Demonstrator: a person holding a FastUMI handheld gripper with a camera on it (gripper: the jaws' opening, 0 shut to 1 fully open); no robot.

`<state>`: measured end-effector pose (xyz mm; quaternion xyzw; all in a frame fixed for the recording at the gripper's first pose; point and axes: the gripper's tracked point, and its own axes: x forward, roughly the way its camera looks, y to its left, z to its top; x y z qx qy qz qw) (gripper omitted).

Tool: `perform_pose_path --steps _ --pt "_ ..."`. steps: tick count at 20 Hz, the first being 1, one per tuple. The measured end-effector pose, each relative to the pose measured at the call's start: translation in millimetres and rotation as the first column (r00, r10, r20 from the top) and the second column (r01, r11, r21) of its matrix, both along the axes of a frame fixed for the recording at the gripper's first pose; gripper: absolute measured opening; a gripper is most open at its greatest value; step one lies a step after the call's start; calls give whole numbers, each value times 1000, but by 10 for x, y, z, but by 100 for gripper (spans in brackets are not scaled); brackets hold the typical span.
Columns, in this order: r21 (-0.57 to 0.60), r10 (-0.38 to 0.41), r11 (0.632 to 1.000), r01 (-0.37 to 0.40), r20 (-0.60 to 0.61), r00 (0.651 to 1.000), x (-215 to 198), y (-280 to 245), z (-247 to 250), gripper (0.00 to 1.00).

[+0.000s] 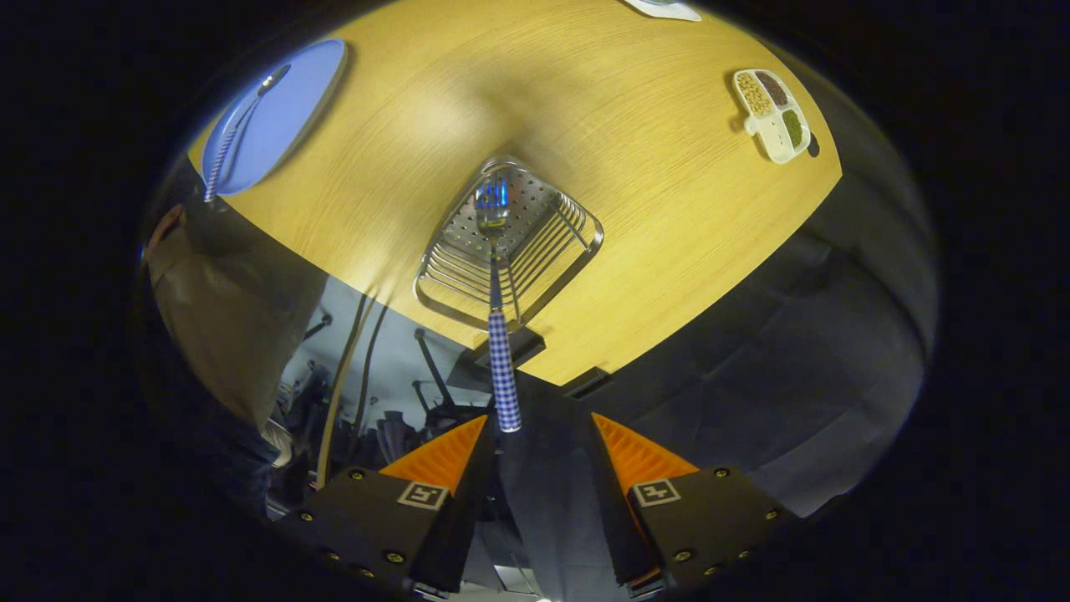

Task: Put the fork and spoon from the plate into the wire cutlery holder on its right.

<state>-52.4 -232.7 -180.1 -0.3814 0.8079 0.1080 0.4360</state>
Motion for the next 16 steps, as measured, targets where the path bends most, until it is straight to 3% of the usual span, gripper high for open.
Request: perform_pose_path --steps 7,12,15,16 --pt "23 -35 999 33 96 995 15 -38 297 62" --pt "194 -30 981 -5 180 983 22 498 342 64" --pt "305 -69 953 3 207 976 49 1010 277 85" --pt "332 -78 943 2 215 974 48 1113 214 87"
